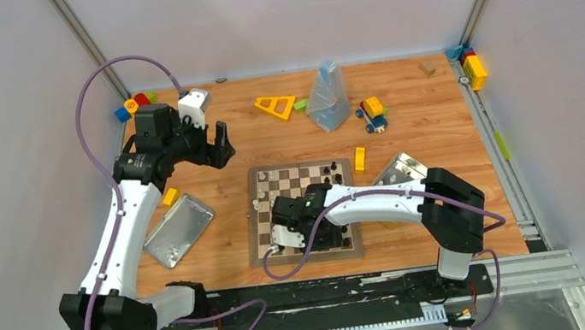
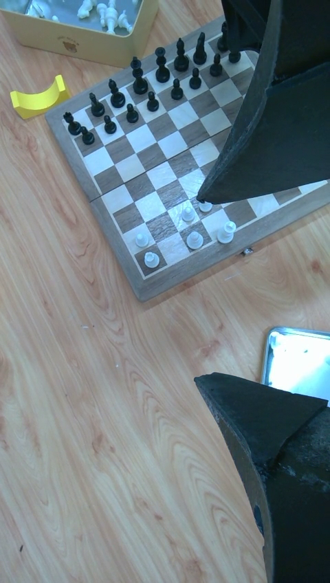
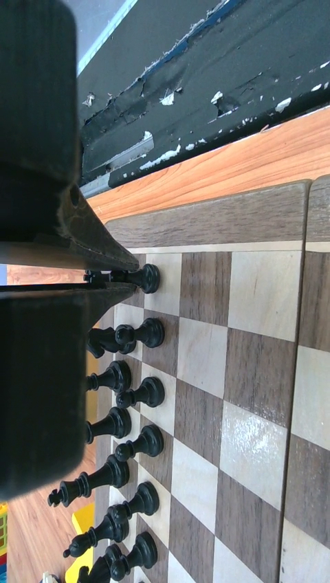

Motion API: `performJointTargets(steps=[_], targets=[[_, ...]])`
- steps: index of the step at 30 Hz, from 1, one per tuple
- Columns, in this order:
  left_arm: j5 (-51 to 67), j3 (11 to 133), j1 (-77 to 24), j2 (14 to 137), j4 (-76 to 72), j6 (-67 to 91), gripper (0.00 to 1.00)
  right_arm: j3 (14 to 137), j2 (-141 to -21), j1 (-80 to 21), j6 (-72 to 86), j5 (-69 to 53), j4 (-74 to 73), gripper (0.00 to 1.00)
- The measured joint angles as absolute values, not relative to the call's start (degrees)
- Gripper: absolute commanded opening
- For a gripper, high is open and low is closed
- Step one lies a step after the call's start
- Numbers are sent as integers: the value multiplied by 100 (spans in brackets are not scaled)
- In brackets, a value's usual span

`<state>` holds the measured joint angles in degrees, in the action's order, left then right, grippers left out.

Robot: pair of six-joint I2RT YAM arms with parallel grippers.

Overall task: Set up the chess pieces on the board
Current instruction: Place the chess piece on the chessboard.

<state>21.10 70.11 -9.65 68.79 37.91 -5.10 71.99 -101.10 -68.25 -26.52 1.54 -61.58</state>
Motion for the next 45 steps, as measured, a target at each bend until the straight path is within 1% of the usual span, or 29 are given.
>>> performJointTargets(steps=[12, 17, 28, 35, 45], targets=[[2112, 7002, -963, 6851, 3789, -513, 100, 7205, -10125, -6884, -2655, 167, -6171, 10], [2112, 7000, -963, 6825, 3789, -513, 100, 7207, -10132, -6886, -2668, 169, -6169, 15], [2112, 6925, -963, 6805, 3787, -530, 100, 7251, -10215, -6888, -2672, 167, -6160, 18], [2112, 6925, -963, 6801, 3785, -537, 100, 7299, -10226, -6888, -2672, 165, -6160, 11], [2112, 6899, -963, 6772, 3758, -541, 100, 7356, -10226, -6888, -2670, 141, -6167, 10]])
